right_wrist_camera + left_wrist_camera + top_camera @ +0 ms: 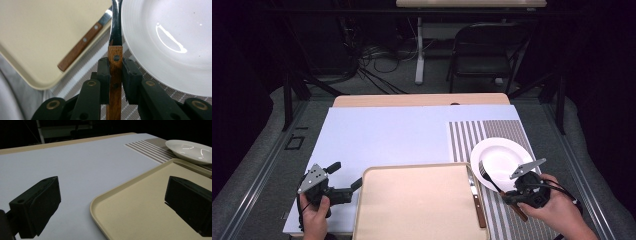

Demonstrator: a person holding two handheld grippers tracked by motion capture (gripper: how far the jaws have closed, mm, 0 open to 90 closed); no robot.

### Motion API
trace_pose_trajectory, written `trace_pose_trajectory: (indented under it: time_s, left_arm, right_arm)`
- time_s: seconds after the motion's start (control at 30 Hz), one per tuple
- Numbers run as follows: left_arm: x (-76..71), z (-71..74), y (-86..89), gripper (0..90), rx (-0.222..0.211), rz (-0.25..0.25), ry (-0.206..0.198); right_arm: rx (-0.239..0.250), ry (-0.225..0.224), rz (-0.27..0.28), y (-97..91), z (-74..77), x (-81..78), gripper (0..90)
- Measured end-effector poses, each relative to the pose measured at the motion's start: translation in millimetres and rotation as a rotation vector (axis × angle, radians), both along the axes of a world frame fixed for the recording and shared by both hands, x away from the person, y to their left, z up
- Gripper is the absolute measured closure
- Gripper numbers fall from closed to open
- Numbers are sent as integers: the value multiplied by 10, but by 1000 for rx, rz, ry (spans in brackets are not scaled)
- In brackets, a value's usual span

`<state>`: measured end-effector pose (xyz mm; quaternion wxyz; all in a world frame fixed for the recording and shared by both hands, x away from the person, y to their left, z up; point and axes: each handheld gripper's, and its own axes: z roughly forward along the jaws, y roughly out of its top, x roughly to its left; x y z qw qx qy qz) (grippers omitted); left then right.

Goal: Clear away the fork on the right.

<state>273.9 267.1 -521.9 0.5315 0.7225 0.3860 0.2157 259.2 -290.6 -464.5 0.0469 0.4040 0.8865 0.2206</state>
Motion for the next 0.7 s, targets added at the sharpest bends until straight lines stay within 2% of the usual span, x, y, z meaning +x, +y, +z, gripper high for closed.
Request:
trace_pose_trajectory:
  time_s: [0.03, 0.13, 0.17, 0.2, 0.23, 0.27, 0.3, 0.37, 0.4, 0.43, 0.63, 0.67, 0.7]
  left_arm:
    - [-1, 1, -1, 4, 1, -1, 0]
    - [-1, 0, 1, 4, 1, 0, 0]
    - [0, 0, 2, 4, 0, 1, 0]
    - [1, 0, 4, 4, 0, -1, 1]
    - [1, 0, 4, 4, 0, 0, 0]
    - [0, 1, 2, 4, 1, 0, 0]
    - [-2, 2, 2, 4, 1, -2, 0]
    - [-3, 3, 2, 4, 2, -3, 0]
    - [-3, 3, 4, 4, 1, -2, -1]
    - [-2, 2, 4, 4, 0, 0, -3]
    - [-2, 3, 6, 4, 1, -2, -3]
    - [-2, 4, 6, 4, 1, -3, -3]
    - [-3, 4, 5, 4, 0, -3, -2]
  right_arm:
    - [10, 12, -10, 13, 15, 3, 776]
    - [57, 8, -30, 59, 31, 8, 776]
    - [94, 16, -49, 83, 29, 2, 776]
    - [77, 46, -51, 90, 65, 4, 776]
    - [88, 54, -51, 109, 78, 3, 776]
    - [133, 35, -52, 143, 52, -3, 776]
    - [118, 34, -52, 164, 54, -8, 776]
    - [133, 47, -66, 220, 36, -22, 776]
    - [121, 46, -71, 255, 19, -32, 776]
    - [117, 66, -63, 278, 13, -35, 776]
    - [162, 58, -78, 433, -82, -97, 776]
    - [119, 83, -68, 454, -64, -102, 776]
    - [131, 76, -76, 480, -83, -111, 776]
